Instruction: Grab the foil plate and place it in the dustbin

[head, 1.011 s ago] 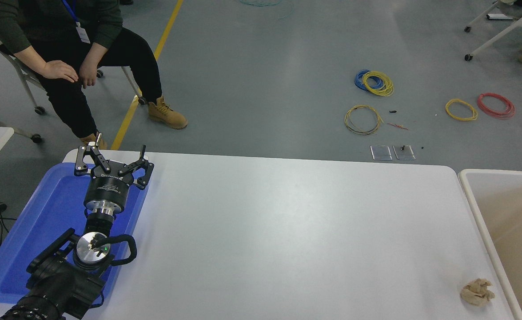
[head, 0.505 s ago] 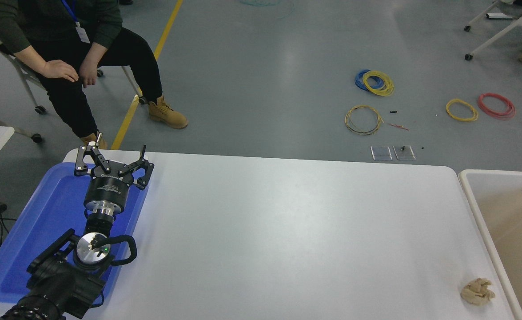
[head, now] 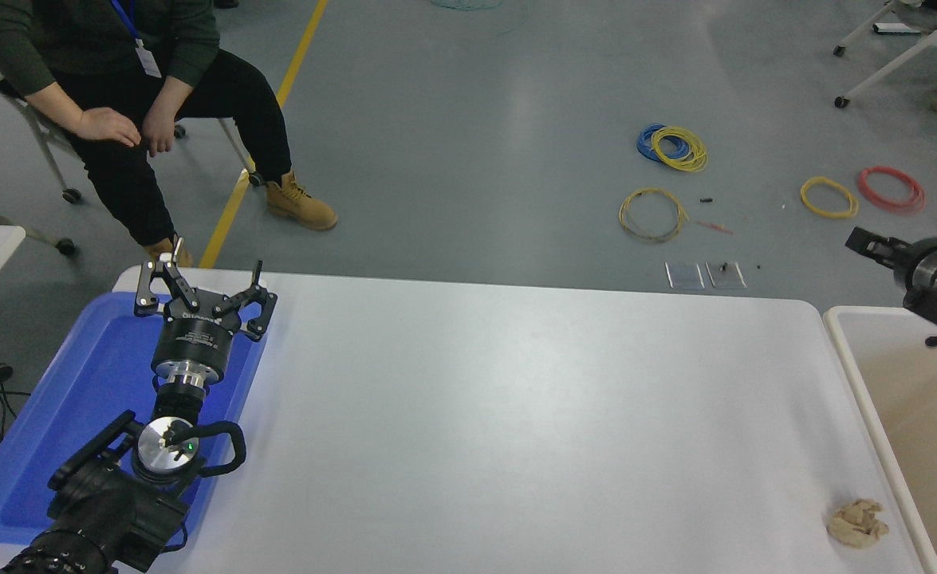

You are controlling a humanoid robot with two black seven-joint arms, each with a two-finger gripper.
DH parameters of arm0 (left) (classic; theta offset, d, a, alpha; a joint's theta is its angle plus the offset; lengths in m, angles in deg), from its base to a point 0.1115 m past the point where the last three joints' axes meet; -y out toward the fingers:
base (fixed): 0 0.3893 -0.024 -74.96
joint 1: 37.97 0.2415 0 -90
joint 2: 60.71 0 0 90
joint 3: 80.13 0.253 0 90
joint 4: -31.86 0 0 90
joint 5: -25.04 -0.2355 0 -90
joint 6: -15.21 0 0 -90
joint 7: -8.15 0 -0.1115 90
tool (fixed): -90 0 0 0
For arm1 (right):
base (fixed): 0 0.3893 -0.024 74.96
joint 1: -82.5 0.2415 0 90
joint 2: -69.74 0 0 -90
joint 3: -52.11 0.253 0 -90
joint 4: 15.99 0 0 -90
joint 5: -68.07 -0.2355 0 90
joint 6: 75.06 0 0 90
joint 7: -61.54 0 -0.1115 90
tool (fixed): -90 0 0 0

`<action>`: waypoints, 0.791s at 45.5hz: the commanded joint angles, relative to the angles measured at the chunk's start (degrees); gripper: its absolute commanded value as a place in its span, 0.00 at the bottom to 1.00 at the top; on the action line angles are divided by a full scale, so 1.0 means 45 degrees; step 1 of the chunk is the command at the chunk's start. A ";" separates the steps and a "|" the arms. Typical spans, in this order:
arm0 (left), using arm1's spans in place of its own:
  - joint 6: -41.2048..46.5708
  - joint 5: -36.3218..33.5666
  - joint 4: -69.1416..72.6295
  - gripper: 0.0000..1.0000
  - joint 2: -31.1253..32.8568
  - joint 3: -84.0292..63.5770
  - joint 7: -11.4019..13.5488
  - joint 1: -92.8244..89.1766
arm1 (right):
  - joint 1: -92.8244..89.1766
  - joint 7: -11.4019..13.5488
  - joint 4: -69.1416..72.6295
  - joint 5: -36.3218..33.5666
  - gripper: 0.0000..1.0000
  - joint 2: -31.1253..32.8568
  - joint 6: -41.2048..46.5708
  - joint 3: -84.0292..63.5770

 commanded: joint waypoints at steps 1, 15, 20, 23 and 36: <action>0.0001 -0.0002 0.0001 1.00 -0.0006 0.0000 0.0003 0.0000 | 0.2601 0.0033 0.2414 0.0021 1.00 -0.0251 0.2320 -0.0663; 0.0001 -0.0002 0.0001 1.00 -0.0006 0.0000 0.0003 0.0000 | 0.5492 0.0033 0.5577 0.0021 1.00 -0.0544 0.4685 -0.2109; 0.0001 -0.0002 0.0001 1.00 -0.0006 0.0000 0.0003 0.0000 | 0.6390 0.0052 0.6788 0.0021 1.00 -0.0544 0.5270 -0.2441; 0.0001 -0.0002 0.0001 1.00 -0.0006 0.0000 0.0003 0.0000 | 0.6937 0.0052 0.7472 0.0021 1.00 -0.0544 0.5681 -0.2598; 0.0001 -0.0002 0.0001 1.00 -0.0006 0.0000 0.0003 0.0000 | 0.8598 0.0052 0.9075 0.0002 1.00 -0.0525 0.6716 -0.2637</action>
